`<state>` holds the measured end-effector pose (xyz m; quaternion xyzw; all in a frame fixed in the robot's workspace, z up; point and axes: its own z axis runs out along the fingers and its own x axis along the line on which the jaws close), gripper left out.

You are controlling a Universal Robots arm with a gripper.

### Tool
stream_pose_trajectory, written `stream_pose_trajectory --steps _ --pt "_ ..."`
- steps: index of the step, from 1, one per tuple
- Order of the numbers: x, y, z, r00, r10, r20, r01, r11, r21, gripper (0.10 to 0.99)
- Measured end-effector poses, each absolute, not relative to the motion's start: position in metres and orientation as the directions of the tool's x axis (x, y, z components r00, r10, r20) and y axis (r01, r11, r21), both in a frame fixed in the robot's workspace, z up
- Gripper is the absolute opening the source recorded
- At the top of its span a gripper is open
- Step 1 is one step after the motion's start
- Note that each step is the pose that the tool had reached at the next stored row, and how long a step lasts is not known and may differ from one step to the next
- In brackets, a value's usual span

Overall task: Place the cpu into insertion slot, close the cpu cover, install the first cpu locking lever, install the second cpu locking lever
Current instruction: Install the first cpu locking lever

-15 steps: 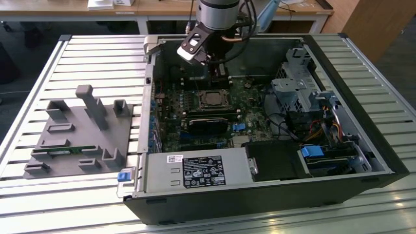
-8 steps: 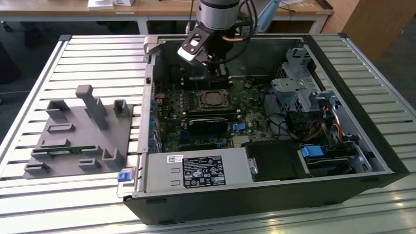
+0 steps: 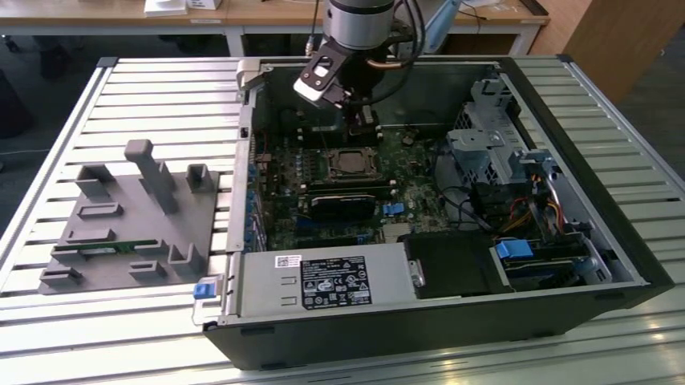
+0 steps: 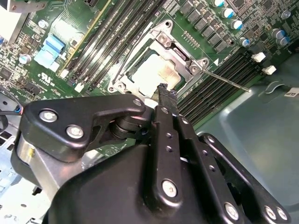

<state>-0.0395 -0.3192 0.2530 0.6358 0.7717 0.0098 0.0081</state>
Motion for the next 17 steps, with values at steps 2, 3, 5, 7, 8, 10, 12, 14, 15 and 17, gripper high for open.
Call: stream_pose_trajectory --steps 2,3,5,7,8,10,12,14,15,17 --pt "-0.0395 -0.3192 0.253 -0.195 0.981 0.0 0.98 0.195 0.025 0.106" --pt "-0.0395 -0.3192 0.253 -0.197 0.98 0.0 0.98 0.197 0.025 0.106" --pt "-0.0395 -0.3192 0.253 -0.198 0.98 0.0 0.98 0.198 0.025 0.106" --pt "-0.0395 -0.3192 0.253 -0.199 0.98 0.0 0.98 0.199 0.025 0.106" --pt "-0.0396 -0.3192 0.253 -0.199 0.98 0.0 0.98 0.199 0.025 0.106" --pt "-0.0395 -0.3192 0.253 -0.201 0.98 0.0 0.979 0.201 0.025 0.106" --pt "-0.0395 -0.3192 0.253 -0.203 0.979 0.0 0.979 0.203 0.025 0.106" --pt "-0.0396 -0.3192 0.253 -0.205 0.979 0.0 0.978 0.205 0.025 0.106" --pt "-0.0395 -0.3192 0.253 -0.206 0.979 0.0 0.978 0.206 0.025 0.106" --pt "-0.0395 -0.3192 0.253 -0.207 0.978 0.0 0.978 0.207 0.025 0.106"
